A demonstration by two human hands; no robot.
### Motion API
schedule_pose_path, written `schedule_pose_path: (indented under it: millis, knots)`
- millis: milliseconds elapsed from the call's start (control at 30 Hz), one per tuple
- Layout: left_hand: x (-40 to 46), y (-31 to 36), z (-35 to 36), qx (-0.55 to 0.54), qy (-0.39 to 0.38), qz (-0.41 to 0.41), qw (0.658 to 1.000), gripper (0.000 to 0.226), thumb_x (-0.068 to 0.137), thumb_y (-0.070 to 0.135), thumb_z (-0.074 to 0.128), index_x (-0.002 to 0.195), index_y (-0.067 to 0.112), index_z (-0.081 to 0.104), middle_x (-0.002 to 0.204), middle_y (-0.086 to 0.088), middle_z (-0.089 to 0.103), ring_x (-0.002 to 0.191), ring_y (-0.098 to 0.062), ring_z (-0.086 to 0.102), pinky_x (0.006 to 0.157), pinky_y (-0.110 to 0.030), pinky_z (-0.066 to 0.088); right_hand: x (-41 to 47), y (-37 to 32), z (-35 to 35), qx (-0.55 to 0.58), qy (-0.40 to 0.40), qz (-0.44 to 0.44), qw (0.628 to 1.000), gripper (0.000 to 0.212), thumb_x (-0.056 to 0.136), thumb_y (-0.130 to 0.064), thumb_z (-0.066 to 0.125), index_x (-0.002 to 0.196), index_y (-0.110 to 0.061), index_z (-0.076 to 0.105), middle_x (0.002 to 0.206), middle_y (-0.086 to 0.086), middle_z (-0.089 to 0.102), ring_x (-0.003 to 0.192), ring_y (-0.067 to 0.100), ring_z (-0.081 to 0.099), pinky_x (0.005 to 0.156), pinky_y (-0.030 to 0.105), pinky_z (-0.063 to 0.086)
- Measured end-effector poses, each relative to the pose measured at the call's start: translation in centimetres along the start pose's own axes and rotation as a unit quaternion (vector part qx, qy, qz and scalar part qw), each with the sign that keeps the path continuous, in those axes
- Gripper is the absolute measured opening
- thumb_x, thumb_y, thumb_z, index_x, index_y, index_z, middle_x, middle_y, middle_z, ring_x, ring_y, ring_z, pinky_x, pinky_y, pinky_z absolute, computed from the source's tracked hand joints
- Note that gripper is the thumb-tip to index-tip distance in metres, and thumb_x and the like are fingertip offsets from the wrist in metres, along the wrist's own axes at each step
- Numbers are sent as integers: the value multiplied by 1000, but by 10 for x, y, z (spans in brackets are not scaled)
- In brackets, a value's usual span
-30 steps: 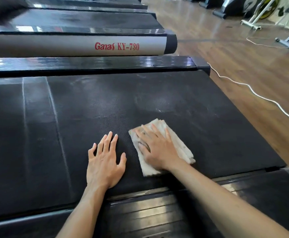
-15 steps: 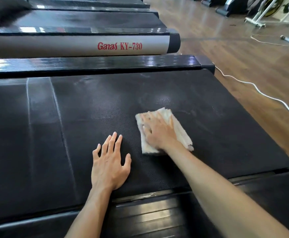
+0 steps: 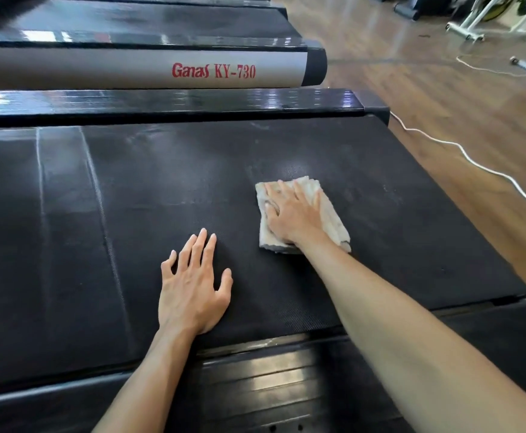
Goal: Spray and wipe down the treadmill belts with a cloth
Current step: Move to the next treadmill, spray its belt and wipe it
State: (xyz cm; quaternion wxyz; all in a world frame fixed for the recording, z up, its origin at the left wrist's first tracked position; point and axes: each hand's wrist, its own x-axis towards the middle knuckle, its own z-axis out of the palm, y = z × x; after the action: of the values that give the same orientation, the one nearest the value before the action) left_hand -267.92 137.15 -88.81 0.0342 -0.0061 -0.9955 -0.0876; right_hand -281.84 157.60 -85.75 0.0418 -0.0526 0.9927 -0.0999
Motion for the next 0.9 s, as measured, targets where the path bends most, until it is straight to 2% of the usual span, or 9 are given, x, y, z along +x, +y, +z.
schedule_pose_path:
  millis: [133, 200, 333, 467, 567, 700, 800, 900]
  knots:
    - [1, -1, 1, 2, 6, -1, 1000, 80, 90, 59, 13, 162, 24, 21, 170, 6, 11, 157, -11, 7, 124, -44, 13, -47, -13, 6, 25, -3, -109, 994, 53, 104, -44, 34, 157, -43, 32, 170, -11, 21, 158, 16, 6, 123, 60, -10]
    - [1, 0, 1, -7, 8, -3, 1000, 79, 91, 58, 16, 161, 23, 25, 170, 5, 14, 156, -12, 11, 123, -45, 16, -84, 3, 9, 31, -15, -133, 991, 55, 105, -48, 32, 160, -45, 26, 171, -18, 14, 158, 9, 0, 124, 57, -10]
    - [-1, 1, 2, -3, 8, -5, 1000, 78, 92, 57, 17, 161, 22, 25, 170, 5, 15, 156, -13, 11, 123, -46, 17, -96, 45, 1, 22, -7, -46, 999, 53, 109, -47, 27, 161, -46, 20, 171, -22, 9, 157, 5, -4, 125, 48, -13]
    - [-1, 1, 1, 3, 5, -5, 1000, 79, 91, 58, 15, 162, 23, 21, 170, 5, 12, 157, -12, 8, 124, -45, 14, -23, 31, 0, -10, 1, 40, 999, 55, 109, -43, 20, 163, -41, 15, 173, -13, 7, 158, 16, -3, 123, 60, -11]
    - [0, 0, 1, 3, 3, -1, 1000, 79, 91, 58, 15, 162, 23, 19, 170, 6, 10, 157, -12, 7, 124, -44, 13, 0, -3, 7, -3, 3, 9, 1000, 55, 108, -43, 23, 163, -39, 19, 173, -9, 9, 158, 21, -2, 121, 63, -13]
    - [0, 0, 1, 6, 7, -5, 1000, 78, 91, 58, 17, 162, 23, 22, 170, 5, 12, 157, -12, 9, 124, -44, 15, -55, -28, 15, 34, 2, -92, 995, 61, 101, -51, 22, 161, -43, 25, 171, -13, 15, 159, 14, 0, 123, 58, -12]
    - [-1, 1, 0, -1, 8, -3, 1000, 78, 92, 58, 17, 161, 23, 24, 170, 6, 14, 156, -11, 9, 123, -43, 15, -111, -7, 15, 51, -9, -121, 991, 69, 94, -60, 11, 161, -47, 23, 171, -21, 11, 158, 7, -4, 125, 53, -12]
    - [-1, 1, -1, -3, 10, -2, 1000, 78, 92, 57, 17, 161, 23, 23, 170, 6, 14, 156, -11, 8, 124, -43, 14, -128, 29, 9, 40, -1, -92, 995, 66, 93, -62, 10, 158, -53, 23, 169, -25, 10, 158, 4, -2, 126, 48, -12]
